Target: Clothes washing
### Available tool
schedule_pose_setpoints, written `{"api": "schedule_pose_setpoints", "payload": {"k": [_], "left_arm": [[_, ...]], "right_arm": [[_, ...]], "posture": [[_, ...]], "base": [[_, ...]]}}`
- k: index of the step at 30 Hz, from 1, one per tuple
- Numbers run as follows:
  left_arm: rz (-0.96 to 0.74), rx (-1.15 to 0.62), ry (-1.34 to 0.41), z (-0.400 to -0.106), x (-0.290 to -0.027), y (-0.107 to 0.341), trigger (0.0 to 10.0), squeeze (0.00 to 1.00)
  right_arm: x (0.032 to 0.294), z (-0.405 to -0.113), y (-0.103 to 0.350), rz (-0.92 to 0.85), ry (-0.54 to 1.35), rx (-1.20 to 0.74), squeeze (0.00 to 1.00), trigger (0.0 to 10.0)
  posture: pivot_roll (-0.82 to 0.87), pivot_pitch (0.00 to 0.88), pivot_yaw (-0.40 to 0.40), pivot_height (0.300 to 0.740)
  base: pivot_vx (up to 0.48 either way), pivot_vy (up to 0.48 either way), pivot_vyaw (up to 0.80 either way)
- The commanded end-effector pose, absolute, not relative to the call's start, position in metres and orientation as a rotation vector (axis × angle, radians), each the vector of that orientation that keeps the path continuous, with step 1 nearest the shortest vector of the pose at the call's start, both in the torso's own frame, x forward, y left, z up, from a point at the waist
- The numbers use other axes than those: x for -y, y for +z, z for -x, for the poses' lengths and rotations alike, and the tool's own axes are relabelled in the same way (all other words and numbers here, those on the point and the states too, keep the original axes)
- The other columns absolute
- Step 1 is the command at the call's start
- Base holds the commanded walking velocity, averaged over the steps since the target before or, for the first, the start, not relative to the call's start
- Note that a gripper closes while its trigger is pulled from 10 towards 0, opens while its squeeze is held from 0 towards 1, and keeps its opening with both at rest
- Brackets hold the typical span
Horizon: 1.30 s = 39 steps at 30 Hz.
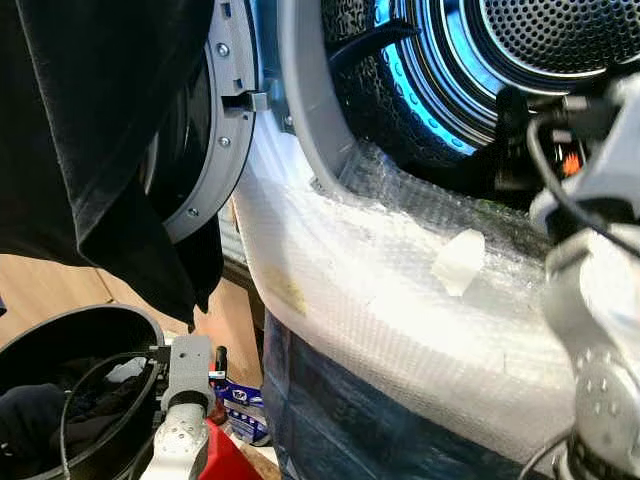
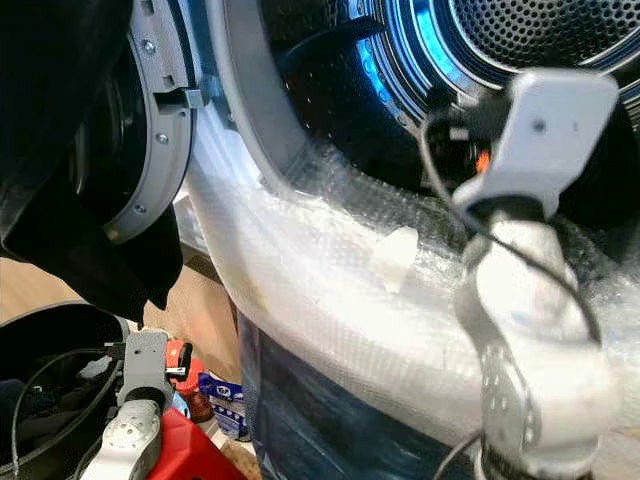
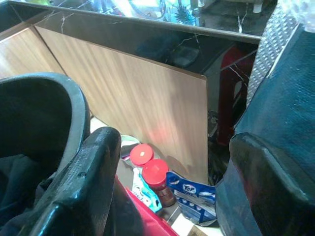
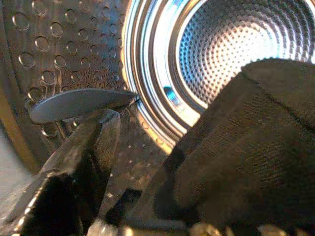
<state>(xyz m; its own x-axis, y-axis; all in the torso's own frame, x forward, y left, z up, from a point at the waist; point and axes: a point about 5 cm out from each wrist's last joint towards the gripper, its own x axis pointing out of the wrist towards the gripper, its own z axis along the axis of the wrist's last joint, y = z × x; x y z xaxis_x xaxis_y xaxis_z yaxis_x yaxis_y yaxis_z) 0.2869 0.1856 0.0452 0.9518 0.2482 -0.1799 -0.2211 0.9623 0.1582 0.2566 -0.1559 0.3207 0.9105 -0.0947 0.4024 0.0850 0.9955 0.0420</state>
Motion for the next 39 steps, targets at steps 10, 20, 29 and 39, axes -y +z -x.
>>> {"api": "schedule_pose_setpoints", "payload": {"k": [10,20,29,39], "left_arm": [[-0.131,-0.221,0.257,-0.285,-0.187,0.042,10.0,0.0],[-0.134,-0.219,0.244,-0.286,-0.184,0.042,10.0,0.0],[-0.121,-0.225,0.23,-0.286,-0.176,0.039,10.0,0.0],[-0.116,-0.219,0.23,-0.286,-0.175,0.038,10.0,0.0]], "right_arm": [[0.182,-0.223,0.283,0.165,-0.296,0.395,0.0,10.0],[0.182,-0.209,0.298,0.132,-0.287,0.438,0.0,10.0],[0.167,-0.211,0.271,-0.071,-0.039,0.277,0.0,10.0],[0.147,-0.205,0.294,-0.716,0.642,0.355,0.0,10.0]], "posture": [[-0.12,0.017,-0.024,0.74],[-0.14,0.014,-0.023,0.74],[-0.16,0.004,-0.047,0.74],[-0.16,0.0,-0.058,0.74]], "base": [[0.0,0.0,0.0],[0.0,0.0,0.0],[0.0,0.0,0.0],[0.0,0.0,0.0]]}}
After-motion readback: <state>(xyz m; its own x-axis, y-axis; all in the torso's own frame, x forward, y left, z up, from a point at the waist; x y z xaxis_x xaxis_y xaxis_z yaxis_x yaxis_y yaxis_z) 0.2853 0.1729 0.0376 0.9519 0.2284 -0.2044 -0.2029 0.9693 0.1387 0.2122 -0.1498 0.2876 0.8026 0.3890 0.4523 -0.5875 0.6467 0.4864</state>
